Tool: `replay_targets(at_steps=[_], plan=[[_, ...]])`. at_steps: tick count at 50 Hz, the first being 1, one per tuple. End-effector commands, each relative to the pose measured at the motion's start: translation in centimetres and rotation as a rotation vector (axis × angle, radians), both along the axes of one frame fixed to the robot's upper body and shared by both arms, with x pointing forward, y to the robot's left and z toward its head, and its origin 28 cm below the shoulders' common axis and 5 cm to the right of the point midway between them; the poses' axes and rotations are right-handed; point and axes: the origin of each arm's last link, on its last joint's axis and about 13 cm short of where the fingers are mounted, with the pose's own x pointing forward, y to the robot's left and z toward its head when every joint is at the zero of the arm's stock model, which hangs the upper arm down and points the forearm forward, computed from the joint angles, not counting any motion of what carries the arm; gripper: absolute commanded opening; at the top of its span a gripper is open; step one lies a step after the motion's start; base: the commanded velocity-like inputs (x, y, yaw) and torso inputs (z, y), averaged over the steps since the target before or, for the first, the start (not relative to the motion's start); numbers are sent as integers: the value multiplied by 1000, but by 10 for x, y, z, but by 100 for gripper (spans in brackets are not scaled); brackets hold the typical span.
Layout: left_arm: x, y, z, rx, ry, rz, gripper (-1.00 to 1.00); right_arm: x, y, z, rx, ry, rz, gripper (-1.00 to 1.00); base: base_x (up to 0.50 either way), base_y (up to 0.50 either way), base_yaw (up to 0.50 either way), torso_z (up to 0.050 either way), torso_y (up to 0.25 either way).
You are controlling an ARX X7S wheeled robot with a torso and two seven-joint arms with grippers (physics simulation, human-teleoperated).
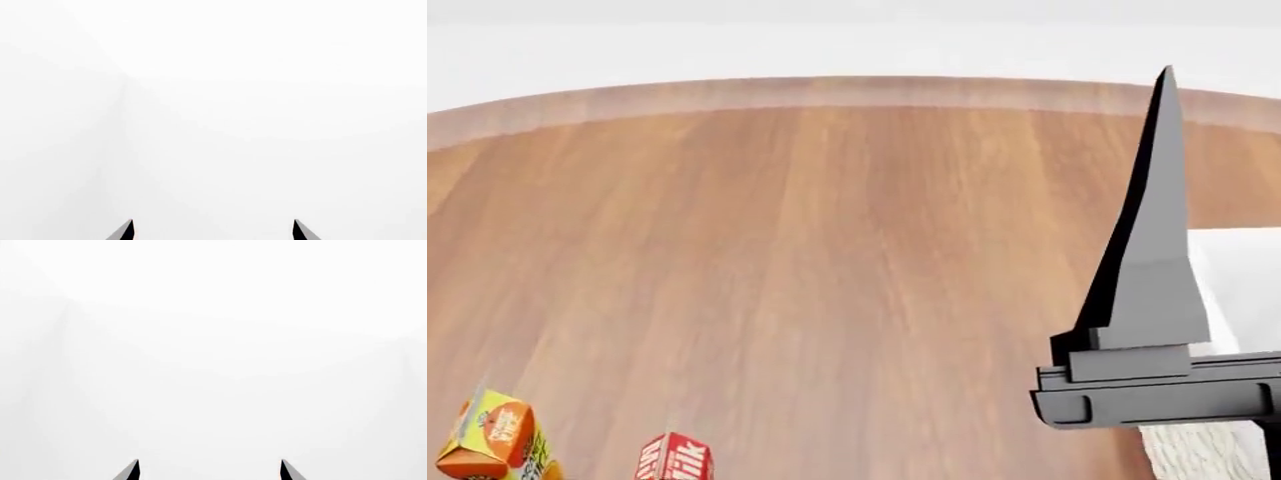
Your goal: Pick the milk and place it in the basket.
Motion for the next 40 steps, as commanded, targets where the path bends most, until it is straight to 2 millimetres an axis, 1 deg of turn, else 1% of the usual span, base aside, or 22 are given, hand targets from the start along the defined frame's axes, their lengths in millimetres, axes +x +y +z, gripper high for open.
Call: replay_targets(at_steps=[1,16,32,35,36,40], plan=[[-1,2,0,6,-3,19,100,-1,-1,2,0,-26,4,100,500,0,0,0,10],[-1,2,1,6,-7,22,100,0,-1,1,-1,-12,-6,100,500,0,0,0,1],[0,2,2,5,-9,23,100,3,-1,0,-19,-10,0,100,0,0,0,0,1],[0,2,1,6,-9,22,100,7,-1,0,-33,15,15,100,0,0,0,0,0],[0,2,1,7,-9,23,100,10,-2,0,-25,37,49,100,0,0,0,0,0],[0,3,1,7,-6,25,100,17,-5,0,-11,83,94,100,0,0,0,0,0]])
